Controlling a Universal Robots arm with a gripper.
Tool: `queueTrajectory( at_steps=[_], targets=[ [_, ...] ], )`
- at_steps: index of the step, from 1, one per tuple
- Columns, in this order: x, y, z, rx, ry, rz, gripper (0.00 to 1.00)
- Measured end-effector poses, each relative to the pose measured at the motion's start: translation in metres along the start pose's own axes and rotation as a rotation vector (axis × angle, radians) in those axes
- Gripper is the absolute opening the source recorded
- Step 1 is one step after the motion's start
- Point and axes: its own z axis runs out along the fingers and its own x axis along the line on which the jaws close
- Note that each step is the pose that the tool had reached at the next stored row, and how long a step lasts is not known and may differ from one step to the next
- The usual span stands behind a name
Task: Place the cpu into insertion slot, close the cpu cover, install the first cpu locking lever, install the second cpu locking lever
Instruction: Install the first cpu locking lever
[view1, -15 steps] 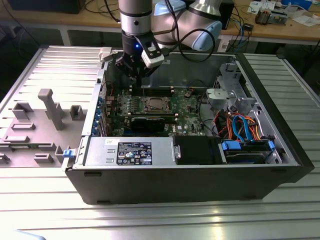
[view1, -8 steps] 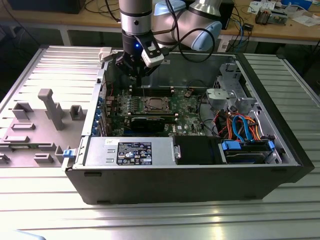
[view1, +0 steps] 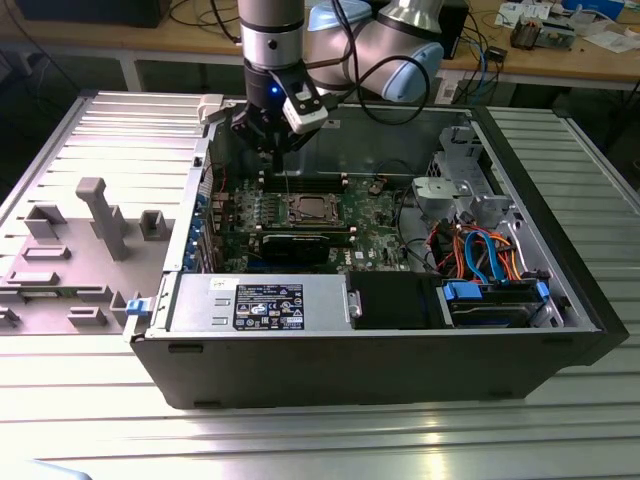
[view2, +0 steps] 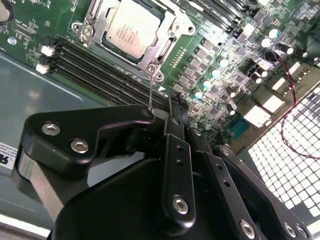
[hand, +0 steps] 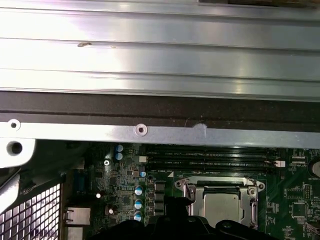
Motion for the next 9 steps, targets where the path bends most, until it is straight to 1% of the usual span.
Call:
queueTrajectory(
  at_steps=[5,7,9],
  targets=[
    [-0.003,0.0019,0.0002,0.0,0.0,0.0,0.11],
    [-0.006,0.0021,0.0004,0.0,0.0001,0.0,0.11],
    [-0.0117,0.002,0.0007,0.0,0.0,0.0,0.11]
  ],
)
